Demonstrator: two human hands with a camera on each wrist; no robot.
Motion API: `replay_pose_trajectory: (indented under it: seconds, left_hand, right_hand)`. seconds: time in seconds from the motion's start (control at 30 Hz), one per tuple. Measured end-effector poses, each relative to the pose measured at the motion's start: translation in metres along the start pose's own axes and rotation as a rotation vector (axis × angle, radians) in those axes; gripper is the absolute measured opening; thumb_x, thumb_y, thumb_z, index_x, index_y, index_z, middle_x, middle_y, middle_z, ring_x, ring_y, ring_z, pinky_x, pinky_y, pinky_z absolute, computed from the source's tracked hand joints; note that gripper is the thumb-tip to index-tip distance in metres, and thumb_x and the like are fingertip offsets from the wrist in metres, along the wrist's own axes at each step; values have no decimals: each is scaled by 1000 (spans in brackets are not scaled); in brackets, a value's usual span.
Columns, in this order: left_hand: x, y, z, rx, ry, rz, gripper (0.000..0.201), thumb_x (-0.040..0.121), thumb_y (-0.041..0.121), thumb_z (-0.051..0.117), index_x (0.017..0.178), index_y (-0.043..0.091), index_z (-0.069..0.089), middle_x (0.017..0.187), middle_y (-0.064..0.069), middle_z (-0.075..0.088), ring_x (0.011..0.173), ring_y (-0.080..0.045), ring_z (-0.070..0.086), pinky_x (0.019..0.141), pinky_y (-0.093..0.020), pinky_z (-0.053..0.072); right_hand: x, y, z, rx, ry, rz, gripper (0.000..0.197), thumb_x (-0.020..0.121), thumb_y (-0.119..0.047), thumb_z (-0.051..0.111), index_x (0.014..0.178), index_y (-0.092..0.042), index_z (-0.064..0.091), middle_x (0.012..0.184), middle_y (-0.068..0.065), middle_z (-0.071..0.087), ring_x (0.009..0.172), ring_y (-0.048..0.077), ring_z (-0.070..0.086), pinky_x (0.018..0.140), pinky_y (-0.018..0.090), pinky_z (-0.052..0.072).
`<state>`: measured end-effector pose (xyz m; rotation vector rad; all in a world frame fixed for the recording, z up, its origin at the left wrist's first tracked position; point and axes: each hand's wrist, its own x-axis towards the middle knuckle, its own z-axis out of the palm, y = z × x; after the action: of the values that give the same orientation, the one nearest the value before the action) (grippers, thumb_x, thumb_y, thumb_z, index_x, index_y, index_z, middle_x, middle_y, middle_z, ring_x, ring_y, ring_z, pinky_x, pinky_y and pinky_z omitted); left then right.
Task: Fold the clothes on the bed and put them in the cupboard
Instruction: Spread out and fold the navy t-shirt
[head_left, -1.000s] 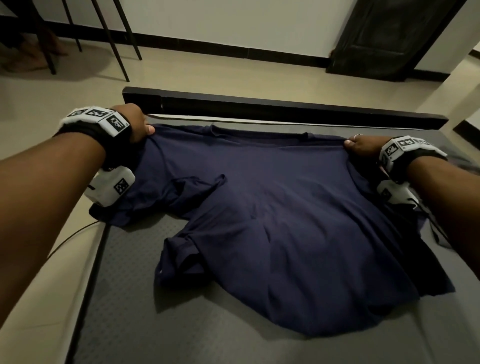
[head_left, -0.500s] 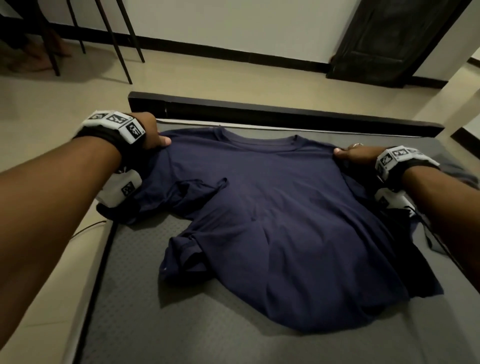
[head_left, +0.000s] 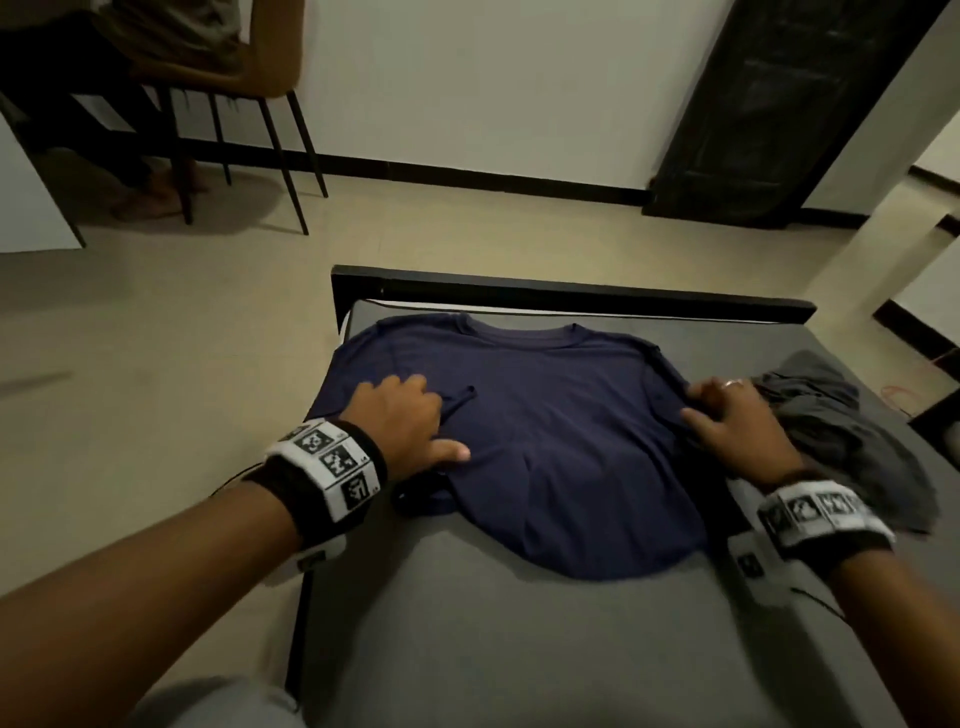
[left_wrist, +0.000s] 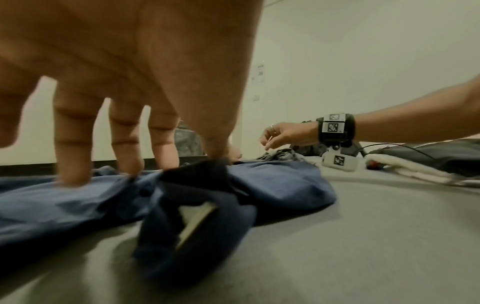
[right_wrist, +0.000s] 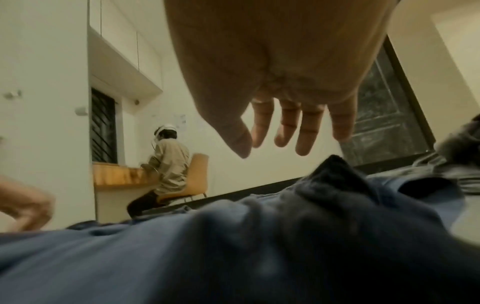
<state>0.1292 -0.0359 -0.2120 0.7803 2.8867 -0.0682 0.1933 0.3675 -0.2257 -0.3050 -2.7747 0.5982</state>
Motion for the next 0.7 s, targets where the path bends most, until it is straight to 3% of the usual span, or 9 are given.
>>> replay_pose_trajectory:
  seconds: [0.07,0.17,0.23,0.33,0.5,0.57,0.67,0.7]
  left_hand:
    - [-18,17,1,22,-134,-48,82,63,96,44,99,23,50,105,-1,55,97,-29,59,84,-44,47]
    - [-33,28,6,37,-266,-103,85,61,90,58,110,22,48,109,-1,57,101,-29,63,87,-44,50]
    - [-38,31,-1,24,-234,-99,60,78,68,66,112,20,53,110,-2,62,97,-28,64,85,-42,52]
    - [-46,34,-19,25,-177,-101,27,93,38,62,108,16,59,102,-4,63,85,-28,61,81,-40,53]
    - [-74,63,-35,-67,-141,-94,18,92,29,60,97,15,51,99,-9,57,97,-34,63,80,-39,48]
    - [-84,70,-32,-125,-167,-92,16,91,25,61,94,14,50,93,-8,54,93,-34,63,77,-37,48]
    - [-91,68,-33,-235,-184,-61,5,88,12,59,87,14,56,91,-7,59,82,-31,59,76,-35,51]
    - [-92,64,-34,-261,-175,-59,14,85,6,58,79,18,54,85,-5,57,76,-29,55,72,-33,48]
  right_hand:
    - [-46,-15,-4,-19,-133,26,17,81,-30,76,75,-16,67,72,-1,67,69,15,65,65,29,46]
    - [-93,-20,2,-176,-526,182,25,79,-37,79,73,-19,62,70,-4,65,64,8,61,58,26,46]
    - [-106,-16,3,-246,-588,221,31,74,-43,81,81,-23,58,80,-5,64,73,12,61,62,29,47]
    - [-112,-15,-2,-264,-579,278,51,65,-43,88,94,-26,50,97,-4,58,82,15,57,64,29,43]
    - [-126,-11,5,-221,-497,322,95,60,-49,90,139,-24,43,134,8,44,116,29,55,98,40,50]
    - [-129,-12,11,-243,-416,290,78,72,-52,83,136,-25,49,133,10,49,114,31,57,98,42,50]
    - [-127,-14,19,-270,-278,145,18,90,-34,66,104,-24,63,111,10,62,98,31,62,82,39,52]
    - [-123,-16,19,-270,-256,118,7,92,-28,61,98,-24,62,108,11,64,94,32,62,79,39,52]
